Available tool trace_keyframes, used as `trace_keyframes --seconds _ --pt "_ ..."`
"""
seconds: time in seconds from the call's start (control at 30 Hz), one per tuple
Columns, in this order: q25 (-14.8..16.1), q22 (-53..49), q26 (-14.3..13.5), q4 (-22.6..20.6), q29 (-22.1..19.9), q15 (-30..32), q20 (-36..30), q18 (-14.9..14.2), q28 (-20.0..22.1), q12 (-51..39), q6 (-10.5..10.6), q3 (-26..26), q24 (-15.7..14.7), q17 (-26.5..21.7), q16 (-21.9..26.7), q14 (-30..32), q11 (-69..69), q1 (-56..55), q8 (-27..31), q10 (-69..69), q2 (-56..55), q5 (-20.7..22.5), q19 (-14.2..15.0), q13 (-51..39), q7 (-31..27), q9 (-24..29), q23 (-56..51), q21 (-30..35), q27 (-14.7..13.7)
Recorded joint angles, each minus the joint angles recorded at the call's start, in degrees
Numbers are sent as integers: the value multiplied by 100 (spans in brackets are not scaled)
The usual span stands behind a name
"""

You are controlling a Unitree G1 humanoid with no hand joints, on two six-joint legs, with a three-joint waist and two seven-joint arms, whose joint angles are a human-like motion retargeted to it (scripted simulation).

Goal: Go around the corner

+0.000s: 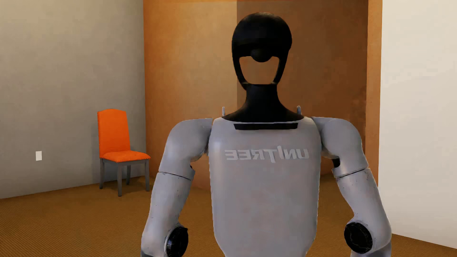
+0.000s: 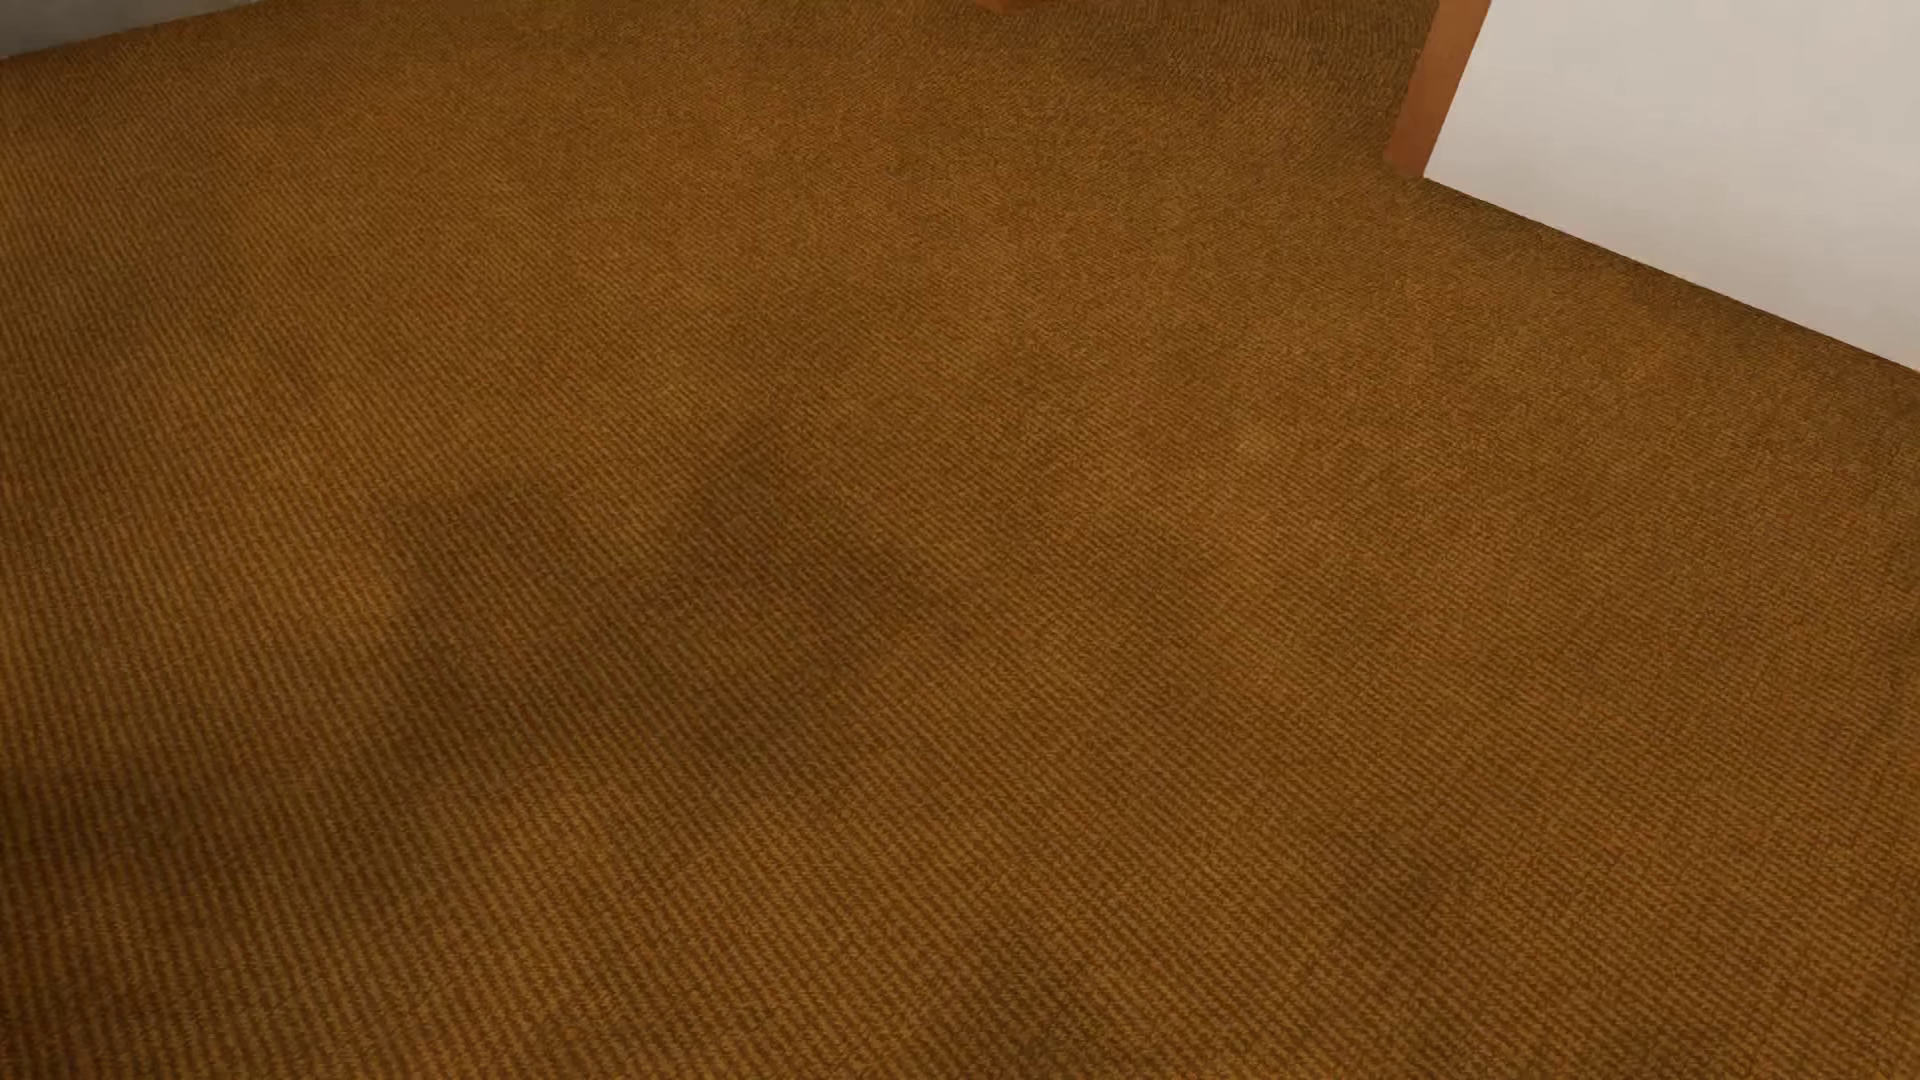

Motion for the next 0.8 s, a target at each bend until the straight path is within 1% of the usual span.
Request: trace_keyframes --seconds 0.03,0.07,0.1,0.13,0.17,0.27,0.37,0.43,0.47,0.5,0.53,0.57,0.6,0.63,0.67,0.7,0.73,0.77,0.8 --pt "0 -46 0 -22 0 26 181 0 0 -74 -3 -225 0 -3 16 -532 -305 -191 0 1998 88 95 0 -28 0 -7 168 -34 0" --pt "0 -92 0 -18 0 131 480 0 0 -173 -14 -209 0 -4 95 -659 -182 -166 0 2022 121 73 0 -38 0 26 151 -159 0" --pt "0 -228 0 8 0 153 467 0 0 -281 -19 -155 0 -10 167 -740 -223 -175 0 2072 145 102 0 -55 0 18 138 -223 0" --pt "0 -260 0 10 0 163 435 0 0 -419 -37 -136 0 0 216 -786 -208 -212 0 2089 155 106 0 -238 0 14 363 26 0" --pt "0 -339 0 14 0 240 410 0 0 -517 -19 -137 0 -43 218 -776 -275 -212 0 2079 137 138 0 -316 0 26 297 142 0" --pt "0 -464 0 37 0 585 520 0 0 -702 29 -172 0 -64 130 -799 -328 -163 0 2047 -2 183 0 -428 0 16 61 2 0" --pt "0 -409 0 52 0 634 599 0 0 -762 46 -226 0 22 79 -876 -297 6 0 1991 25 198 0 -495 0 44 -96 -59 0" --pt "0 -430 0 35 0 780 505 0 0 -723 57 -184 0 42 111 -1060 -271 -29 0 1984 -52 241 0 -485 0 47 -200 -18 0" --pt "0 -450 0 -19 0 889 544 0 0 -720 14 -307 0 80 128 -1121 -234 -167 0 2018 -121 214 0 -529 0 94 -197 -37 0" --pt "0 -426 0 -12 0 950 528 0 0 -646 23 -173 0 65 141 -1239 -218 -249 0 2152 -108 271 0 -507 0 114 -239 139 0" --pt "0 -390 0 -73 0 892 654 0 0 -553 -5 -163 0 81 135 -1440 -224 -444 0 2382 -42 276 0 -481 0 160 -223 98 0" --pt "0 -392 0 -6 0 798 593 0 0 -490 17 -109 0 18 191 -1472 -183 -717 0 2915 69 307 0 -506 0 261 -238 245 0" --pt "0 -302 0 77 0 688 552 0 0 -451 86 -48 0 -57 175 -1423 -225 -1031 0 3571 310 377 0 -550 0 417 -228 375 0" --pt "0 -300 0 30 0 582 490 0 0 -407 88 32 0 -225 162 -1477 -236 -1359 0 4092 447 351 0 -492 0 523 -632 314 0" --pt "0 -272 0 31 0 451 461 0 0 -307 21 274 0 -273 171 -1496 -270 -1658 0 4443 556 247 0 -562 0 508 -612 419 0" --pt "0 -251 0 12 0 347 483 0 0 -230 -46 457 0 -243 197 -1429 -306 -1888 0 4400 702 163 0 -650 0 563 -568 372 0" --pt "0 -210 0 -26 0 205 463 0 0 -139 -127 524 0 -246 240 -1306 -392 -2139 0 4158 889 122 0 -708 0 565 -608 386 0" --pt "0 -120 0 45 0 74 406 0 0 -119 -191 772 0 -175 294 -1138 -382 -2469 0 3951 882 57 0 -883 0 591 -445 216 0" --pt "0 11 0 62 0 -190 415 0 0 -67 -172 759 0 -196 303 -924 -448 -2660 0 3715 1204 65 0 -960 0 667 -506 257 0"
